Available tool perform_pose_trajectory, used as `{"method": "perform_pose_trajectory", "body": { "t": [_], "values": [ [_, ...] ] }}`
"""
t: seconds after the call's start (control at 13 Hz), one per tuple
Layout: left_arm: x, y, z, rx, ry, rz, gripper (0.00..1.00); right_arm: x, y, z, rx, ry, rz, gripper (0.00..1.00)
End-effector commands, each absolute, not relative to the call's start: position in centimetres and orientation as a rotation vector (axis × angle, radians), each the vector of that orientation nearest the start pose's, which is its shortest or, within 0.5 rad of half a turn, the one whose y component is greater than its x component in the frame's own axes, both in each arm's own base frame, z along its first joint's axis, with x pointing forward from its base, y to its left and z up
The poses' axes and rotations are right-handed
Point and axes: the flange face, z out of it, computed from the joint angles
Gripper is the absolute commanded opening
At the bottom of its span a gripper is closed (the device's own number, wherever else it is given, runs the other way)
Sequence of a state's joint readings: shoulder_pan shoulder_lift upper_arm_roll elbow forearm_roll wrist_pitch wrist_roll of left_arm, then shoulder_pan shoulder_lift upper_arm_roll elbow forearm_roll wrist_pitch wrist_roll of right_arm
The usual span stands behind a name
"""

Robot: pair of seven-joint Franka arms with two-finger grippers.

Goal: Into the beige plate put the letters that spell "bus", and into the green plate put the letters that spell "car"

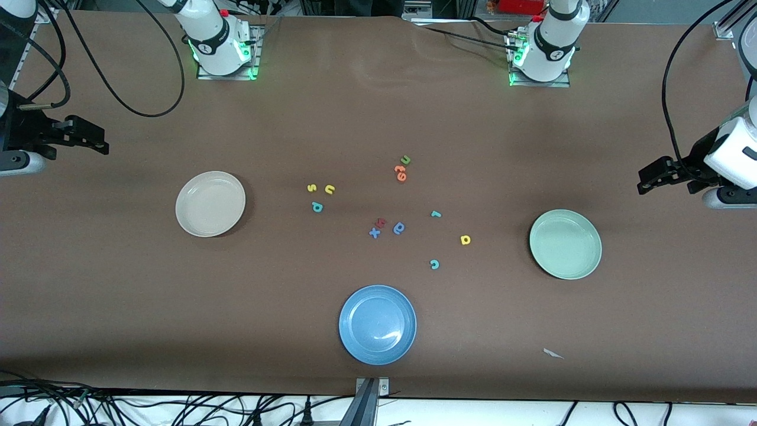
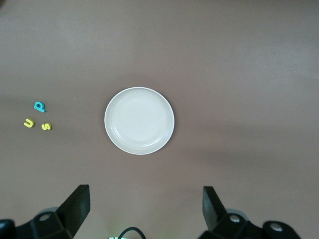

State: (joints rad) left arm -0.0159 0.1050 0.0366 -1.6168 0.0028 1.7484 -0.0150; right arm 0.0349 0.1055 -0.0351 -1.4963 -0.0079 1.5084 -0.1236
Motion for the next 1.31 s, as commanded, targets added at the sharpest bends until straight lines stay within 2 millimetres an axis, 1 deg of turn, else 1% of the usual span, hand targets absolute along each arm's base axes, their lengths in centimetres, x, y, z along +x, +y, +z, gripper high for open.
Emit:
{"method": "perform_pose_trajectory", "body": {
  "t": [0.0,0.23,0.31,0.39,0.46,0.54,0.62,0.69,0.77,0.85,0.93,1.0,1.08,1.16,1.23],
  "values": [
    [59.7,1.0,55.8,-3.123,-0.02,-0.036,1.0,57.6,0.0,60.2,-3.146,-0.18,0.144,1.0],
    [59.7,1.0,55.8,-3.123,-0.02,-0.036,1.0,57.6,0.0,60.3,-3.146,-0.18,0.141,1.0],
    [60.3,0.7,55.0,-3.123,-0.029,-0.027,1.0,57.6,0.0,60.2,-3.146,-0.18,0.144,1.0],
    [61.4,0.6,53.9,-3.122,-0.043,-0.01,1.0,57.6,0.0,60.2,-3.146,-0.18,0.144,1.0],
    [62.3,-1.4,53.8,-3.121,-0.007,-0.02,1.0,57.6,0.0,60.2,-3.147,-0.183,0.142,1.0],
    [63.0,-2.1,52.1,-3.119,-0.018,0.017,1.0,57.6,0.0,60.2,-3.147,-0.183,0.142,1.0],
    [64.0,-2.3,48.8,-3.118,-0.061,0.098,1.0,57.6,-0.1,60.2,-3.147,-0.183,0.144,1.0],
    [65.3,-1.5,44.1,-3.12,-0.092,0.202,1.0,57.6,-0.2,60.2,-3.147,-0.178,0.147,1.0],
    [65.9,-2.3,43.2,-3.131,-0.08,0.2,1.0,57.6,-0.2,60.2,-3.147,-0.18,0.147,1.0],
    [66.6,-3.8,41.8,-3.142,-0.048,0.16,1.0,57.6,-0.2,60.2,-3.147,-0.178,0.147,1.0],
    [67.2,-6.7,39.2,-3.152,-0.004,0.15,1.0,57.6,-0.2,60.2,-3.145,-0.178,0.149,1.0],
    [67.6,-9.2,36.1,-3.15,0.034,0.178,1.0,57.6,-0.2,60.2,-3.144,-0.176,0.151,1.0],
    [67.9,-11.2,33.2,-3.157,0.025,0.186,1.0,57.6,-0.4,60.2,-3.144,-0.168,0.151,1.0],
    [68.1,-12.9,31.1,-3.159,0.01,0.164,1.0,57.5,-0.6,60.2,-3.144,-0.166,0.153,1.0],
    [68.0,-14.8,29.6,-3.17,-0.029,0.155,1.0,57.5,-0.9,60.1,-3.144,-0.156,0.158,1.0]
  ]
}}
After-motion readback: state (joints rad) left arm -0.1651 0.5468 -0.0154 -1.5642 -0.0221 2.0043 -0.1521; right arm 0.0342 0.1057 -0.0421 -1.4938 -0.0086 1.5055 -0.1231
